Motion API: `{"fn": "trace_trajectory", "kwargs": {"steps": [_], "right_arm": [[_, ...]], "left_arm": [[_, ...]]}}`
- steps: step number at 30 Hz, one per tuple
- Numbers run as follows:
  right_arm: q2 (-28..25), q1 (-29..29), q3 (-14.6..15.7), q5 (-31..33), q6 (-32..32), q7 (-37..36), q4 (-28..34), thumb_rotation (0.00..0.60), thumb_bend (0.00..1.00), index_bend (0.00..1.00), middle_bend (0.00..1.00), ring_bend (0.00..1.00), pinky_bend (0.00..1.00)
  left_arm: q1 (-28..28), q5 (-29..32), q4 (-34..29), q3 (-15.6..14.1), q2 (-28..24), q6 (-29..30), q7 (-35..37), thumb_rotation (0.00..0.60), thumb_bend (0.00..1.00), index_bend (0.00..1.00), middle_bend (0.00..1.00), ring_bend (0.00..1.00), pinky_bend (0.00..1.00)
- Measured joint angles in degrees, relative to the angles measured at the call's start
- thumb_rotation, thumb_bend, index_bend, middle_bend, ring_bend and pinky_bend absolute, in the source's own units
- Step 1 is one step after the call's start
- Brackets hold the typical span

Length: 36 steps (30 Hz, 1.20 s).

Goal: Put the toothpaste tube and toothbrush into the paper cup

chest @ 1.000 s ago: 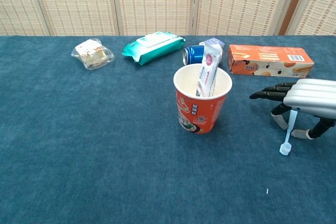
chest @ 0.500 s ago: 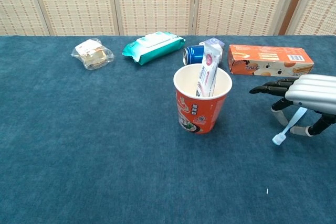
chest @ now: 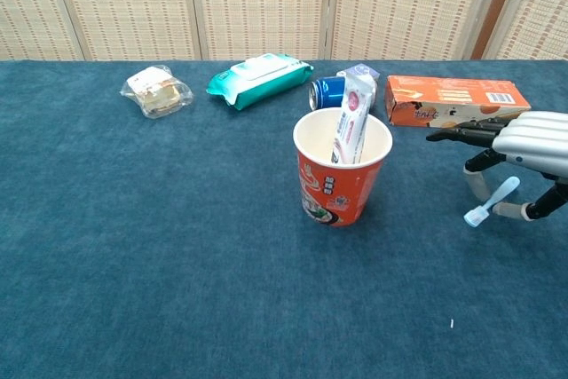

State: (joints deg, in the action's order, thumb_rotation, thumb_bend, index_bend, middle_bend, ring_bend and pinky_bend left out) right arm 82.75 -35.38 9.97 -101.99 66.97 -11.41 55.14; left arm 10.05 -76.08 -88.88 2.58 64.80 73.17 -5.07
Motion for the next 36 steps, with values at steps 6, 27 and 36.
{"fn": "trace_trajectory", "kwargs": {"steps": [6,27,36], "right_arm": [[-0.8,0.3,-0.7,0.3,1.0,-0.7,2.5,0.600,0.29,0.59,0.00,0.00,0.14],[-5.8,-0.3,-4.8,1.2,5.3,-7.0,15.6,0.600,0.30,0.60,0.00,0.00,0.14],[-6.2,-1.4,-7.1,0.6,7.6,-11.2,19.6,0.600,0.29,0.60,0.00,0.00,0.14]], "left_arm": [[0.0,0.0,0.0,0.0,0.0,0.0,0.0,0.600,0.00,0.15,0.27,0.09,0.00],[0.0,0.1,-0.1,-0.1,0.0,-0.1,-0.2,0.600,0.00,0.15,0.27,0.09,0.00],[0.1,0.2,-0.1,0.0,-0.1,-0.2,-0.1,0.600,0.00,0.15,0.27,0.09,0.00]]}}
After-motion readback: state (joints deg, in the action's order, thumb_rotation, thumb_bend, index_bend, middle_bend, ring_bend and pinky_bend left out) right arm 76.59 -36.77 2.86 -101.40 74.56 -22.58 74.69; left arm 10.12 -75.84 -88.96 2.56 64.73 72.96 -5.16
